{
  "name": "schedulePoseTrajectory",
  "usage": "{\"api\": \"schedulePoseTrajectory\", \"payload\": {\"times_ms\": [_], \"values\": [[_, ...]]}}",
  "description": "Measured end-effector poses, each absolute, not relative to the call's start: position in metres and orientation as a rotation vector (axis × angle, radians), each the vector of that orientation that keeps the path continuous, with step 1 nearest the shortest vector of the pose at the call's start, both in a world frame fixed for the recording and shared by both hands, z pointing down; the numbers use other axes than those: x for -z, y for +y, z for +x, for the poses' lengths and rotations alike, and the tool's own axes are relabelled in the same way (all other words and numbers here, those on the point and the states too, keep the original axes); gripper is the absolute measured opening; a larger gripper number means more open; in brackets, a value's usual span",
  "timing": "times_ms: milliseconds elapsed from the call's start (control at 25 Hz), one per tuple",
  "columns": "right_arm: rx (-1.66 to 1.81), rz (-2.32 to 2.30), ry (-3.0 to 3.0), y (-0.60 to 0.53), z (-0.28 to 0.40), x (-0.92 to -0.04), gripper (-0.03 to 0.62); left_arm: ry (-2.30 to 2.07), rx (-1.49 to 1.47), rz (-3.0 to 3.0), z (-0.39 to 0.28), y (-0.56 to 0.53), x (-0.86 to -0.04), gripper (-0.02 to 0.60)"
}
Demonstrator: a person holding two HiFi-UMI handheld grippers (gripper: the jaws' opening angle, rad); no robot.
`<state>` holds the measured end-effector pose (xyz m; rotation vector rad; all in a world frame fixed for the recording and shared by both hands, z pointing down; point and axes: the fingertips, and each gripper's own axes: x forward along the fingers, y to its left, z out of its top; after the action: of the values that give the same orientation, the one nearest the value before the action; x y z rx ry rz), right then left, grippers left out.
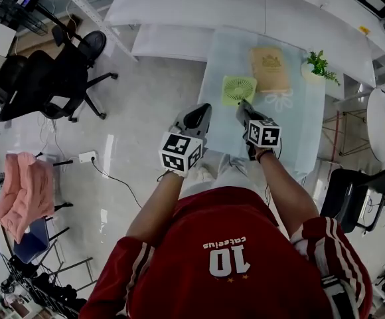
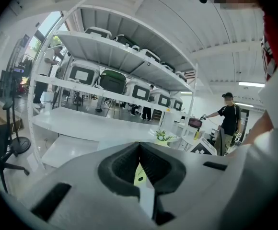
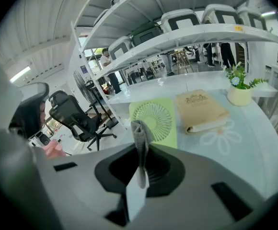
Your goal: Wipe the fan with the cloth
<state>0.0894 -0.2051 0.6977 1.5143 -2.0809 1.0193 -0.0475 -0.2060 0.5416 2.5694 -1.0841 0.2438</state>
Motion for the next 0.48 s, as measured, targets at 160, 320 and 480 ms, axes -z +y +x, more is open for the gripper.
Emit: {"api": "schedulePoseTrajectory", "payload": {"times_ms": [160, 320, 480], "values": [[-1.022, 1.484, -2.096, -0.208, 0.075, -0.703, 0.023, -1.114, -0.251, 2.551, -0.059, -0.204, -0.545, -0.002], [-1.023, 1.442, -2.110, -0.212, 0.062, -0.708, 0.023, -1.143, -0.252, 2.532, -0.067, -0.206, -0.548, -0.002], [-1.028, 1.399, -2.116, -0.216, 0.051, -0.713, 0.023, -1.163, -0.254, 2.511, -0.071, -0.209, -0.553, -0.002]]}}
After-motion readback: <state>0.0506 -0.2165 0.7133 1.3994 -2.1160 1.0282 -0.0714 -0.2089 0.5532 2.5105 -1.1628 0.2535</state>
